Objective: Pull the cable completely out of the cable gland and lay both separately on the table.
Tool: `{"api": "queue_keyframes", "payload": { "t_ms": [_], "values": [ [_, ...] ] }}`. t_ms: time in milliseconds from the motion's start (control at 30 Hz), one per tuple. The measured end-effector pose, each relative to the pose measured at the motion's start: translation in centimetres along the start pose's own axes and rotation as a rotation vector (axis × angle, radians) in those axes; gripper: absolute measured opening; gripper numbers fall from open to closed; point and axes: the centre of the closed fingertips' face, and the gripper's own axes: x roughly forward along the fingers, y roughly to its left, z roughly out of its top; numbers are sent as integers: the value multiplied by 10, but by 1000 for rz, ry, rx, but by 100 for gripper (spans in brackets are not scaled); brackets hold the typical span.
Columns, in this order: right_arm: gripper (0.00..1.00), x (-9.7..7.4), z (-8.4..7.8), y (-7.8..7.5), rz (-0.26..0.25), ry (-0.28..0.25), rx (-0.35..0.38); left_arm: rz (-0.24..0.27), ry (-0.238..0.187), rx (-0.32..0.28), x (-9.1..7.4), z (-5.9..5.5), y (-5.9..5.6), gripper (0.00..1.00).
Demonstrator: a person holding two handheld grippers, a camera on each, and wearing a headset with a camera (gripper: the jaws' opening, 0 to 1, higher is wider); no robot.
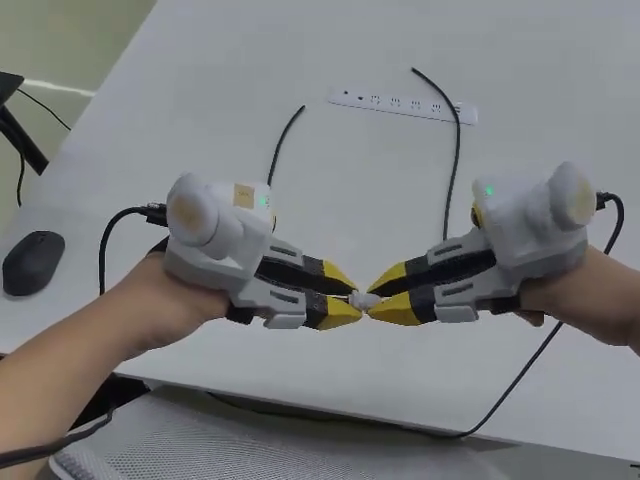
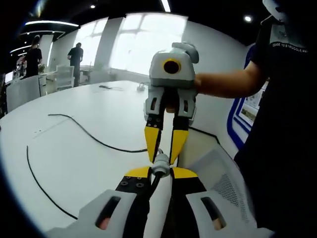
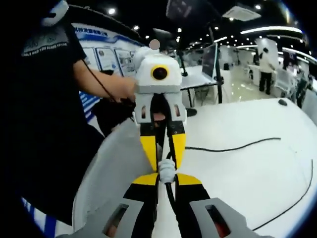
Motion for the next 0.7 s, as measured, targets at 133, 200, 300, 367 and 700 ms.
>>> {"api": "queue_keyframes", "payload": {
  "t_ms": [133, 200, 300, 367, 700],
  "values": [
    [7, 2, -1, 1, -81, 50, -166, -8, -3, -48, -1, -1, -1, 15],
    [7, 4, -3, 0, -132, 77, -239, -6, 2, -77, -1, -2, 0, 15],
    [7, 4, -2, -1, -203, 90, -343, -11, -2, -107, -3, -1, -1, 15],
    [7, 3, 0, -1, -235, 89, -383, -11, -15, -126, -4, 0, -2, 15],
    [8, 2, -3, -3, -252, 69, -320, -3, -11, -102, -2, 0, -5, 15]
  ]
}}
